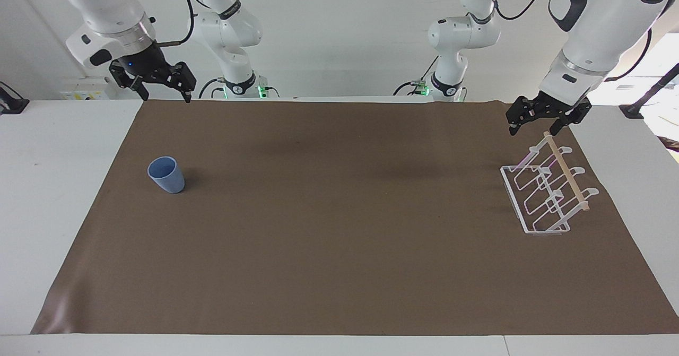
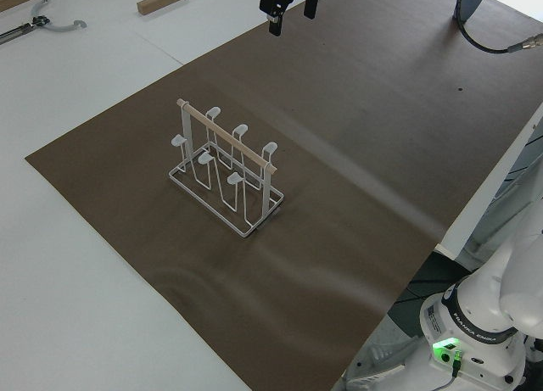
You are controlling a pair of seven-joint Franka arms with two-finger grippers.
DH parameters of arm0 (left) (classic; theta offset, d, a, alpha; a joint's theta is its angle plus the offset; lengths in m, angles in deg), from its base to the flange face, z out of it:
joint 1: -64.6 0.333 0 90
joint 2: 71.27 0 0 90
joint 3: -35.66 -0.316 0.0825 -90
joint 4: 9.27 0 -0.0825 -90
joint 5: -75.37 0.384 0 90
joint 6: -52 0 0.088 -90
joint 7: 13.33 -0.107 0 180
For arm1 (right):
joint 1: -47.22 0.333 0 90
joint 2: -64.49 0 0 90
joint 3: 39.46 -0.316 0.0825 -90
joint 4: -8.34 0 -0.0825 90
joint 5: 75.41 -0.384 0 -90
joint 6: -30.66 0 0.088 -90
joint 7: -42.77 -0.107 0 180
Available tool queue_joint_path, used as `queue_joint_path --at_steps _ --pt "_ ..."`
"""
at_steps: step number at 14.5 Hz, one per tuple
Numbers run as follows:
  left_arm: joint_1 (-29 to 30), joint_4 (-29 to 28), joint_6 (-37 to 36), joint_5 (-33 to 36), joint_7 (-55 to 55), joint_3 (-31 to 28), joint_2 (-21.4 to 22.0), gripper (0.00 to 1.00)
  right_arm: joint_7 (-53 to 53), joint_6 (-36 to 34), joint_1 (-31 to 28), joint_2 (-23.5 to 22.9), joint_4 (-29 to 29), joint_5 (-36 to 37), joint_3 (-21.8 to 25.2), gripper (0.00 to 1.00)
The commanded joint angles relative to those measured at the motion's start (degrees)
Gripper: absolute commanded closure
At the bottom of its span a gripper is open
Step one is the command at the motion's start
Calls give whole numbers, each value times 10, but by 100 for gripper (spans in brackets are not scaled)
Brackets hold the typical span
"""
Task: Hang cup on cup holder
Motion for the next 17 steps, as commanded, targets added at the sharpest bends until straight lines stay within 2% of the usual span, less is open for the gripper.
queue_joint_path --at_steps 1,8,9,11,13,14,17 --pt "1 -9 -8 -5 -14 -3 8 0 7 7 -7 7 -9 -8 -4 0" --pt "-3 -10 -9 -5 -7 -3 9 0 11 5 1 19 -7 -8 -8 0" --pt "-3 -10 -9 -5 -7 -3 8 0 15 21 5 19 -8 1 -9 0" --pt "-3 -11 -10 -5 -7 -3 9 0 121 77 -34 9 -38 3 -1 0" --pt "-3 -11 -10 -5 -7 -3 9 0 227 114 -104 -22 -51 3 -1 0" --pt "-3 -11 -10 -5 -7 -3 9 0 253 136 -125 -34 -66 4 -1 0" --pt "-3 -11 -10 -5 -6 -3 9 0 285 269 -163 -46 -169 3 -1 0"
